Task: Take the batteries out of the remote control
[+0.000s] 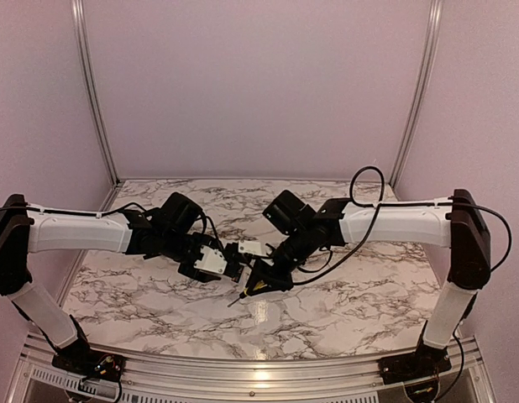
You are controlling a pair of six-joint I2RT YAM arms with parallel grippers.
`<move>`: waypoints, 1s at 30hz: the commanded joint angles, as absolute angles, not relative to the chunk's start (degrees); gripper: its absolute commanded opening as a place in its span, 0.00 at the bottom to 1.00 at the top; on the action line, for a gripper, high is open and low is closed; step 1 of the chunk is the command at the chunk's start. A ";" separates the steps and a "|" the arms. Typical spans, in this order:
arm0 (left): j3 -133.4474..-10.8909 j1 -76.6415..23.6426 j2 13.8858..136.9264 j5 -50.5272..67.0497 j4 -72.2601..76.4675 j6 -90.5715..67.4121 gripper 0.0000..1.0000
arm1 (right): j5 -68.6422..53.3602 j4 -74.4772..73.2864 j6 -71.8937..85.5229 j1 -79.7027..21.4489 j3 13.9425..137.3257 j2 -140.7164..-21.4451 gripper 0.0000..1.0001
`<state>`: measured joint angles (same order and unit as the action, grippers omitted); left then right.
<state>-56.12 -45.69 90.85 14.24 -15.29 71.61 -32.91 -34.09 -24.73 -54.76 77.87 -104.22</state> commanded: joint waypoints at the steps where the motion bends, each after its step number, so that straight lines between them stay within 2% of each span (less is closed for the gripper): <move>1: -56.91 -45.18 88.96 15.01 -14.19 67.75 0.00 | -28.86 -31.82 -22.10 -52.44 73.34 -97.87 0.00; 11: -54.76 -45.33 85.30 19.34 -13.05 59.97 0.00 | -22.44 -28.57 -19.61 -49.49 66.99 -87.90 0.00; 30: -56.57 -45.88 85.85 24.92 -15.48 55.38 0.00 | -18.19 -24.09 -19.33 -49.46 69.41 -88.52 0.00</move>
